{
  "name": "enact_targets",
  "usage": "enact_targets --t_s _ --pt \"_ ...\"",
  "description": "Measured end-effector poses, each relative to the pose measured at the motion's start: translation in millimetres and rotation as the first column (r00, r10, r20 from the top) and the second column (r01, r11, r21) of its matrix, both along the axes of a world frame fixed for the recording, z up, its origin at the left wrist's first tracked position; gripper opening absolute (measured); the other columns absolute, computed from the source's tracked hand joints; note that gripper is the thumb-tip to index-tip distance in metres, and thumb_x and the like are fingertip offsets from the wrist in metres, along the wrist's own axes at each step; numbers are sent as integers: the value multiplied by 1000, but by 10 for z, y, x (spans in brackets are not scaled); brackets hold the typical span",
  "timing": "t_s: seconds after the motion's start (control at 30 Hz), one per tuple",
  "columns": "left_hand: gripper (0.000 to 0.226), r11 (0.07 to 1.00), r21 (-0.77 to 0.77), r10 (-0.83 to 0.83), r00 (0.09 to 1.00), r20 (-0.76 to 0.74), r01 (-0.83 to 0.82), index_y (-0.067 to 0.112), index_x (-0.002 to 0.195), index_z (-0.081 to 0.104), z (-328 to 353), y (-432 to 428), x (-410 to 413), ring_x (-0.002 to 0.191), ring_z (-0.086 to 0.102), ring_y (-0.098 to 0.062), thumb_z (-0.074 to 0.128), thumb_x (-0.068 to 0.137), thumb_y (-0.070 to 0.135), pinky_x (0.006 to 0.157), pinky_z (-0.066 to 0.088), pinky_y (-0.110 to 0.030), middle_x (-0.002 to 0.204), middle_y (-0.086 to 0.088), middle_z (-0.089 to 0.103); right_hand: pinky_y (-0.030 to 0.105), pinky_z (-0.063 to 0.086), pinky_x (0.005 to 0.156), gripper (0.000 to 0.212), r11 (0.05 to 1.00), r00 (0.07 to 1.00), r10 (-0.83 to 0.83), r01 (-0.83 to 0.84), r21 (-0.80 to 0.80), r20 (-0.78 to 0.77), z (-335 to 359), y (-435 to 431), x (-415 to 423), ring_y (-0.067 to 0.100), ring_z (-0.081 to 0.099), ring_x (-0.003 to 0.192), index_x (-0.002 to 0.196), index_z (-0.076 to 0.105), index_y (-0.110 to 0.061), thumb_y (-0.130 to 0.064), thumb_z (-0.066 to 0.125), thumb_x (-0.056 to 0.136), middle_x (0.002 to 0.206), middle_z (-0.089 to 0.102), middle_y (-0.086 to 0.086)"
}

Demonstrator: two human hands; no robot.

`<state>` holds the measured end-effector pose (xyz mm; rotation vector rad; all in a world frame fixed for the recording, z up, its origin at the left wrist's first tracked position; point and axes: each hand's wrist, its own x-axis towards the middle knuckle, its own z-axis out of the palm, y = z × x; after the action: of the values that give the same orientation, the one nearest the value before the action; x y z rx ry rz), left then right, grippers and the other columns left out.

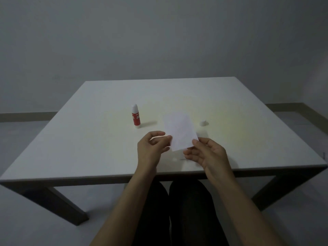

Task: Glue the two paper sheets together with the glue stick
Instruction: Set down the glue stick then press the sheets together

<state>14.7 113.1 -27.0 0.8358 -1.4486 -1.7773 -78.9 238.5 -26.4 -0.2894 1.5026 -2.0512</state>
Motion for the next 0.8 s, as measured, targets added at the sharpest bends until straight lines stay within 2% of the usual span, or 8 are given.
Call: enact_targets --t_s 0.1,0.2,0.27,0.33,0.4,0.53,0.67,0.8 --pt "24 990 -132 -19 990 136 37 20 85 58 -11 -18 -88 65 70 -6 77 71 17 67 49 -24 59 7 73 23 56 50 11 993 996 -29 38 110 -84 13 29 -182 18 68 53 74 64 -8 -10 62 84 63 70 5" --pt "30 964 -261 19 963 270 54 21 89 55 -31 -44 -198 72 68 -8 78 69 24 71 45 -28 63 8 72 16 47 52 16 928 925 -5 146 344 -380 -39 36 -317 11 61 57 66 63 -14 -12 64 82 66 65 -2" --pt "32 934 -349 57 929 365 80 23 90 53 -68 -58 -260 76 66 -11 77 70 29 78 45 -35 63 13 68 22 44 58 15 861 838 52 238 450 -543 -94 44 -371 9 55 61 65 63 -15 -16 67 79 66 61 -6" --pt "33 906 -406 90 888 451 115 25 91 51 -114 -63 -302 82 64 -14 75 70 33 85 39 -39 60 18 63 31 46 68 14 791 774 118 306 530 -623 -143 53 -402 15 54 66 67 65 -10 -19 69 77 66 58 -8" --pt "34 900 -413 92 867 490 137 26 91 51 -161 -65 -329 84 61 -15 75 70 35 87 34 -39 59 19 60 39 48 76 16 752 752 160 327 573 -640 -174 60 -412 19 55 72 68 65 -7 -20 69 77 63 55 -13" --pt "34 897 -415 89 858 506 152 26 91 52 -224 -97 -344 82 58 -12 75 69 37 83 30 -36 58 19 60 42 49 78 18 736 732 183 341 585 -656 -197 62 -412 23 57 76 66 64 -5 -19 69 76 63 50 -17" --pt "33 890 -429 97 856 507 154 26 91 53 -262 -114 -350 80 57 -11 75 69 37 82 28 -34 57 19 60 39 45 81 18 694 716 209 371 617 -666 -217 34 -407 28 58 87 61 60 -12 -19 68 76 79 63 1" --pt "33 882 -443 101 856 508 159 25 92 54 -279 -106 -354 79 55 -10 75 70 37 81 26 -33 57 20 59 37 41 79 20 684 697 219 389 617 -683 -248 30 -403 28 54 89 59 55 -16 -17 67 76 84 62 6"
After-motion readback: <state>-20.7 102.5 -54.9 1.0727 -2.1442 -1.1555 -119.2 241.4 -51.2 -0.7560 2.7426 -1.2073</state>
